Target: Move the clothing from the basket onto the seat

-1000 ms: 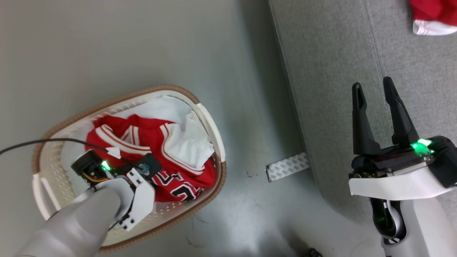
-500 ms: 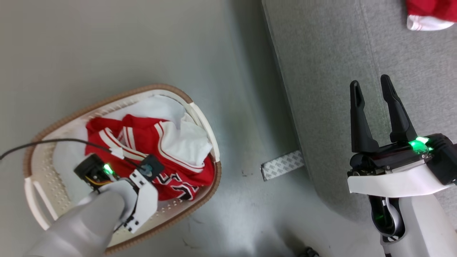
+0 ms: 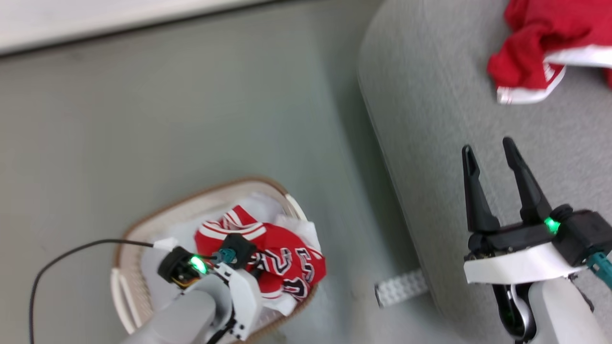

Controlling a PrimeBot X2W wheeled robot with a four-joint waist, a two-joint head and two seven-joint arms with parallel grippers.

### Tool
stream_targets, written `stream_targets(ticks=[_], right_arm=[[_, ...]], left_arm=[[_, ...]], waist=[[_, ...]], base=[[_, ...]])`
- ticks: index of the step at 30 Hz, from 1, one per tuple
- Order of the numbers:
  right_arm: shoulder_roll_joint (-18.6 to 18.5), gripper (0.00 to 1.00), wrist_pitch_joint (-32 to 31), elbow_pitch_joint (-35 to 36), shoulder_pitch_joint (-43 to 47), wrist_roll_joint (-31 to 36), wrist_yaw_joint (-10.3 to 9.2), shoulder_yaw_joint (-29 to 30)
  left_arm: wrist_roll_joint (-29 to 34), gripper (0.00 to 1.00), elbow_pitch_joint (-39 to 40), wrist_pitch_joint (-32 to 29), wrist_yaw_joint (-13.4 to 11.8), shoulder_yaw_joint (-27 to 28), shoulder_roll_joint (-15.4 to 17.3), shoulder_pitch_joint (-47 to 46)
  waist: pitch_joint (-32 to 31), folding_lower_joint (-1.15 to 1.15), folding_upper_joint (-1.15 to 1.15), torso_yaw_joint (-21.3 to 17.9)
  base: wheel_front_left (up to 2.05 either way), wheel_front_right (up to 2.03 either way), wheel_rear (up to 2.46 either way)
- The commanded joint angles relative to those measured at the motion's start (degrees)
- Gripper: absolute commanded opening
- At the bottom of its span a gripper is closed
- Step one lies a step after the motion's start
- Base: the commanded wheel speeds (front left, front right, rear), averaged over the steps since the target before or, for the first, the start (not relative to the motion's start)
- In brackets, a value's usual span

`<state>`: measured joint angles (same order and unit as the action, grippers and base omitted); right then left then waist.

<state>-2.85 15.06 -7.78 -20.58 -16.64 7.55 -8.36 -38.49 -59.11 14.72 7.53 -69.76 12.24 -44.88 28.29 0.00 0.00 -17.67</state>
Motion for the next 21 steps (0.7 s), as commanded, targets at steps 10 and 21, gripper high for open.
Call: stream_targets(ticks=[10, 21], right_arm=[[-0.08, 1.0, 0.08, -2.74, 6.08, 1.26, -0.13, 0.86], [-0.09, 1.0, 0.07, -4.73, 10.61, 0.33, -0.13, -0.08]], left_arm=[[-1.03, 0.0, 17.82, 0.42, -2.0, 14.97, 0.63, 5.6], [-4.37, 0.0, 29.05, 0.27, -3.71, 22.87, 1.72, 8.61]], waist=[[-18.86, 0.0, 0.0, 6.16], [-28.01, 0.0, 0.0, 9.37]], base=[[0.0, 0.0, 0.0], [0.0, 0.0, 0.0]])
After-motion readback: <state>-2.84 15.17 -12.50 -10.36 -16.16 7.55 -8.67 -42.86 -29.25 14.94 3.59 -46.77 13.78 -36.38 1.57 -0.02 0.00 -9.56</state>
